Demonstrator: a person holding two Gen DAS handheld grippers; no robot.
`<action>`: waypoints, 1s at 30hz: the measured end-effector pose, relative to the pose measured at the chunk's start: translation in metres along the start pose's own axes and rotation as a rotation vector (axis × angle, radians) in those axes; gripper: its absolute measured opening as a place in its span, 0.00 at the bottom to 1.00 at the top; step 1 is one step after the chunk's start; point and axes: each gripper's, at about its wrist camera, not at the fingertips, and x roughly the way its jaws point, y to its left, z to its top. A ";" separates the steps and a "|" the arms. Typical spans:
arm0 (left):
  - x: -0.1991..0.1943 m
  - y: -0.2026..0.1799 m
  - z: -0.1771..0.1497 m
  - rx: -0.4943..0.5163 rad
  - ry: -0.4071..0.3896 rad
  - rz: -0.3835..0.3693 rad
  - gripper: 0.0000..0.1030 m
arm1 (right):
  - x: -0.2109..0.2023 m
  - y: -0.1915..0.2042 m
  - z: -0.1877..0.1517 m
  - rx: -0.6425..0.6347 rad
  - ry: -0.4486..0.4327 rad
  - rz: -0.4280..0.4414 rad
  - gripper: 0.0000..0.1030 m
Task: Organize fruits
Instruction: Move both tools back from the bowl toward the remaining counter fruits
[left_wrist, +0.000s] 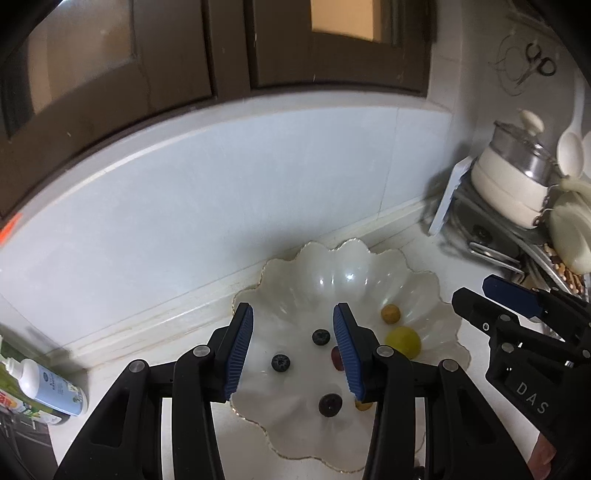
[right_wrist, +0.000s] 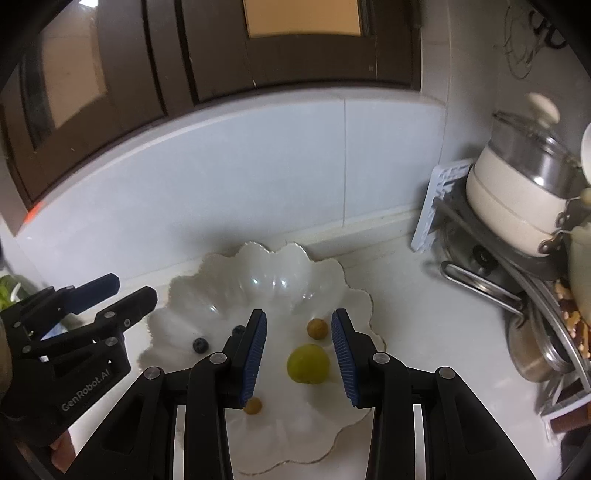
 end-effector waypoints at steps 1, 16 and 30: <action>-0.006 -0.001 -0.002 0.003 -0.012 -0.002 0.43 | -0.006 0.001 -0.001 -0.001 -0.012 0.001 0.37; -0.067 0.000 -0.033 -0.001 -0.095 -0.057 0.45 | -0.069 0.018 -0.034 -0.052 -0.124 -0.041 0.37; -0.118 -0.012 -0.074 0.052 -0.166 -0.063 0.45 | -0.123 0.022 -0.080 -0.042 -0.201 -0.086 0.37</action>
